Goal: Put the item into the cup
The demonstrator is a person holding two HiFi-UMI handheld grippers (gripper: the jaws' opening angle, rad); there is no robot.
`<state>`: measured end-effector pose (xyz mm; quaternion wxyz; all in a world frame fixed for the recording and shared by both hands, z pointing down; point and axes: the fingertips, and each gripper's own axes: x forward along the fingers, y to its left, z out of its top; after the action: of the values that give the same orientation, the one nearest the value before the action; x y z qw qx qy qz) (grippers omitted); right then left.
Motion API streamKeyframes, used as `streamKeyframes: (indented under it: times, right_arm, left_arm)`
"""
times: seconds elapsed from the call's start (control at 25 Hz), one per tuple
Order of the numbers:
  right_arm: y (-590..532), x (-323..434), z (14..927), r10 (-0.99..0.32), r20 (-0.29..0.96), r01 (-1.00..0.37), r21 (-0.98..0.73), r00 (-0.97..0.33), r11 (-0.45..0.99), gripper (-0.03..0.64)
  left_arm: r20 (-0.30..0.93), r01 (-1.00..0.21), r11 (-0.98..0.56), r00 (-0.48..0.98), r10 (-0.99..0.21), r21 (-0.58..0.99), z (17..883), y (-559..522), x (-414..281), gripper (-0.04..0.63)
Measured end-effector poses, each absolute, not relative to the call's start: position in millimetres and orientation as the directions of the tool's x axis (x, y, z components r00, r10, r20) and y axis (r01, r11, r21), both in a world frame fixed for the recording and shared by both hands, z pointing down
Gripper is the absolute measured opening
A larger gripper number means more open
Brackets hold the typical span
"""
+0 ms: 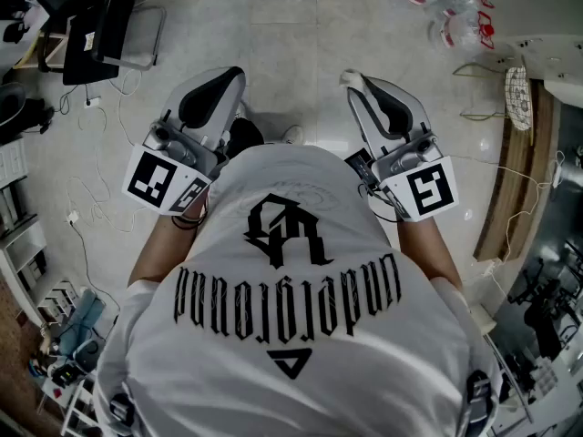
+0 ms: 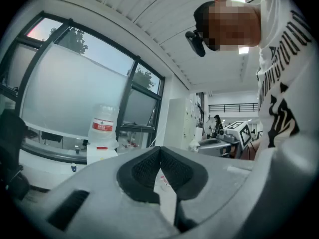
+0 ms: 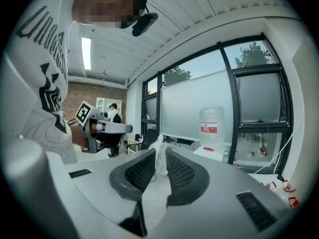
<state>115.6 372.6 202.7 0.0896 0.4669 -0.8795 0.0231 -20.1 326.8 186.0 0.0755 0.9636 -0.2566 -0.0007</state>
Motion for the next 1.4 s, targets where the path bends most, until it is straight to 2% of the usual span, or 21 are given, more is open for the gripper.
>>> streamKeyframes:
  times: [0.6, 1.04, 1.4]
  right_arm:
    - [338.2, 93.4, 198.1, -0.816, 0.171, -0.827, 0.013, -0.552, 0.562, 0.064]
    - [271.3, 31.8, 202.4, -0.814, 0.197, -0.827, 0.023, -0.547, 0.561, 0.064]
    - [204.3, -40.5, 186.1, -0.838, 0.172, -0.847, 0.031, -0.518, 0.53, 0.064]
  left_arm:
    - [0.048, -0.475, -0.864, 0.879, -0.474, 0.168, 192.2, 298.5, -35.9, 0.015]
    - [0.041, -0.468, -0.865, 0.882, -0.469, 0.183, 198.3, 232.8, -96.0, 0.014]
    - [0.02, -0.428, -0.888, 0.902, -0.431, 0.169, 187.5, 164.9, -163.5, 0.014]
